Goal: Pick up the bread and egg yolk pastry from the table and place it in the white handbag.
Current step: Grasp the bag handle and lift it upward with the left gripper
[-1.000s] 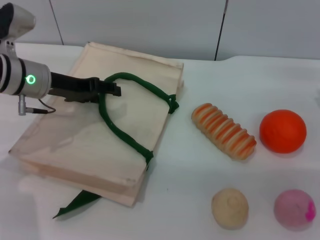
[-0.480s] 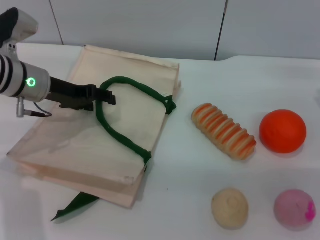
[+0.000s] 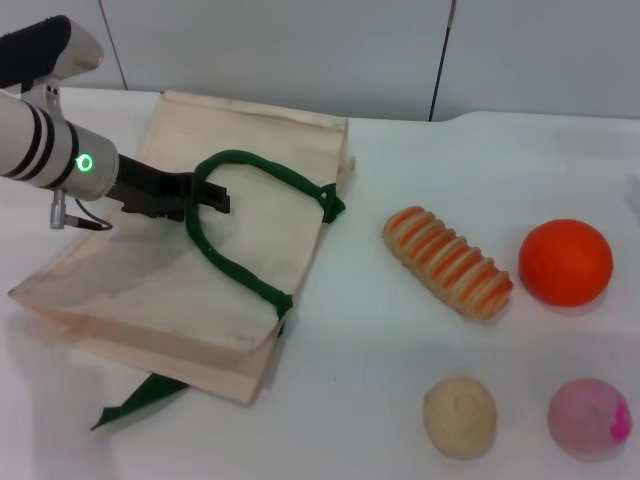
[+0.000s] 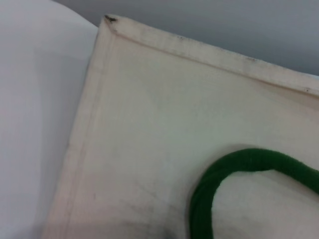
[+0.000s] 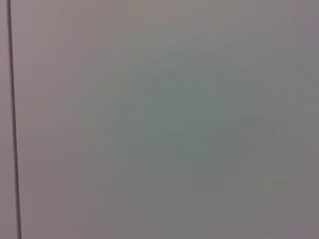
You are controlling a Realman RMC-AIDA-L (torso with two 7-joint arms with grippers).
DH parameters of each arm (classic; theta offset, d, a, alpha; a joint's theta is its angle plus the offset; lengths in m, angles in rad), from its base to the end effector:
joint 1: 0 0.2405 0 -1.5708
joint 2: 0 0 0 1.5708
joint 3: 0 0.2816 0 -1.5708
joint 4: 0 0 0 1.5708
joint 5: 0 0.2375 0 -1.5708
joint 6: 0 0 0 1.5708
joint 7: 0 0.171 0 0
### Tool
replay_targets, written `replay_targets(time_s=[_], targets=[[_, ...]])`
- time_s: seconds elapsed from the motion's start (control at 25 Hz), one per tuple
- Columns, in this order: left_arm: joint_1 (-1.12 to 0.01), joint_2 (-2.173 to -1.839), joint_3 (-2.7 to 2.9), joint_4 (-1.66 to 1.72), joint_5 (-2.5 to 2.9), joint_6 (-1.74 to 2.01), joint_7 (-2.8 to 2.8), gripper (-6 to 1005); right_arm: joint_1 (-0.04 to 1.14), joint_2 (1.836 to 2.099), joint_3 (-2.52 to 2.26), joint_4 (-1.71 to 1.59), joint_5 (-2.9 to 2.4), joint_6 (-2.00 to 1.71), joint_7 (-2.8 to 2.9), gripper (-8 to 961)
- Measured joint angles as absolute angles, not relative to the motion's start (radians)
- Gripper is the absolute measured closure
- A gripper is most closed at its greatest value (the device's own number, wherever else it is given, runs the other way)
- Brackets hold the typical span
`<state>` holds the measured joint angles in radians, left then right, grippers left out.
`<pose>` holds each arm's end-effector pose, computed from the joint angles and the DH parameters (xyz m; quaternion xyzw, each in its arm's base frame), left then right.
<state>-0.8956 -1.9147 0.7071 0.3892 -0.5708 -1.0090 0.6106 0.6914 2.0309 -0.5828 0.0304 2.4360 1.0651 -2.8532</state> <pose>-0.3105 0.4954 -0.0118 -0.7509 -0.6067 -0.0275 0.2595 0.3411 0.4618 0.0018 -0.6652 0.2567 0.3186 0.6246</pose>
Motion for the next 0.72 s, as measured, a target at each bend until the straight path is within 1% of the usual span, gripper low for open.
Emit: replay_targets(time_s=[0.6,0.72], targets=[[-0.924,-1.911,0.707,0.347,-0.529,-0.938,0.605,322,0.7,2.034,-0.589,0.031,2.433,1.071,-2.852,61],[-0.929,-1.909,0.707,0.336,-0.526,-0.919,0.605,467,0.703,2.034,-0.59,0.031,2.432,1.072,-2.847,61]])
